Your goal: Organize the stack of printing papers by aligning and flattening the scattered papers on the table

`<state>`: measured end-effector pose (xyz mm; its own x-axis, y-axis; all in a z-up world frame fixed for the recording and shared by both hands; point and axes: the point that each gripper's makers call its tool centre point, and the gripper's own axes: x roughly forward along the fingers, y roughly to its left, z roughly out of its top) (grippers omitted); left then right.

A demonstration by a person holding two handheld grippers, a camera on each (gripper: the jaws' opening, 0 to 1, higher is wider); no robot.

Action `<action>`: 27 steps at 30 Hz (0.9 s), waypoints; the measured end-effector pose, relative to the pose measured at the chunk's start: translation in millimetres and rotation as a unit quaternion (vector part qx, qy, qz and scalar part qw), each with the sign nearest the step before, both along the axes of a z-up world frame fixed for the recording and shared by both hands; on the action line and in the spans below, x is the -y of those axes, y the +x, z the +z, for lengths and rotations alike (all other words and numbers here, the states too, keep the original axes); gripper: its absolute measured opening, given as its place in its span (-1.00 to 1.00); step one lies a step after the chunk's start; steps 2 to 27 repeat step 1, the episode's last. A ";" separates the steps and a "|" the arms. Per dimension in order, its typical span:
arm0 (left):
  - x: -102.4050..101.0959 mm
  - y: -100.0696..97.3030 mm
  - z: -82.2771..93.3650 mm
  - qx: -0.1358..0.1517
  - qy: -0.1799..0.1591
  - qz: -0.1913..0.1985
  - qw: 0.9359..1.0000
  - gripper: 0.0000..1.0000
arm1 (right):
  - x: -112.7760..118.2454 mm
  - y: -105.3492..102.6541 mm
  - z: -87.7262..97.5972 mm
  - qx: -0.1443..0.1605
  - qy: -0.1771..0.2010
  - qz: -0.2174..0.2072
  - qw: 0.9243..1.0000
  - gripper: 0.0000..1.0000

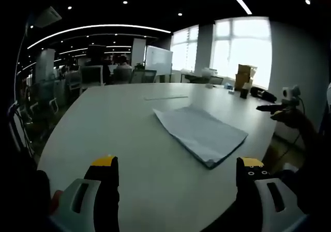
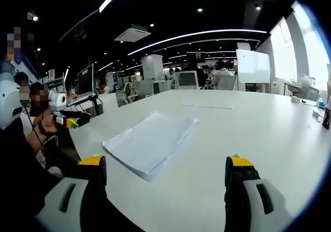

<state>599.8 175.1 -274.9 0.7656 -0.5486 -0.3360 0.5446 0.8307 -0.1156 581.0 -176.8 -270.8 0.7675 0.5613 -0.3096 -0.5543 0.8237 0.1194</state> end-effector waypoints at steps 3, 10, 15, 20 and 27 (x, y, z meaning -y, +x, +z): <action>-0.2 0.2 -0.6 -0.001 0.001 0.000 1.000 0.93 | 0.3 0.1 0.0 0.000 0.000 0.000 1.000 0.80; -0.2 0.2 -0.6 -0.001 0.001 0.000 1.000 0.93 | 0.3 0.1 0.0 0.000 0.000 0.000 1.000 0.80; -0.2 0.2 -0.6 -0.001 0.001 0.000 1.000 0.93 | 0.3 0.1 0.0 0.000 0.000 0.000 1.000 0.80; -0.2 0.2 -0.6 -0.001 0.001 0.000 1.000 0.93 | 0.3 0.1 0.0 0.000 0.000 0.000 1.000 0.80; -0.2 0.2 -0.6 -0.001 0.001 0.000 1.000 0.93 | 0.3 0.1 0.0 0.000 0.000 0.000 1.000 0.80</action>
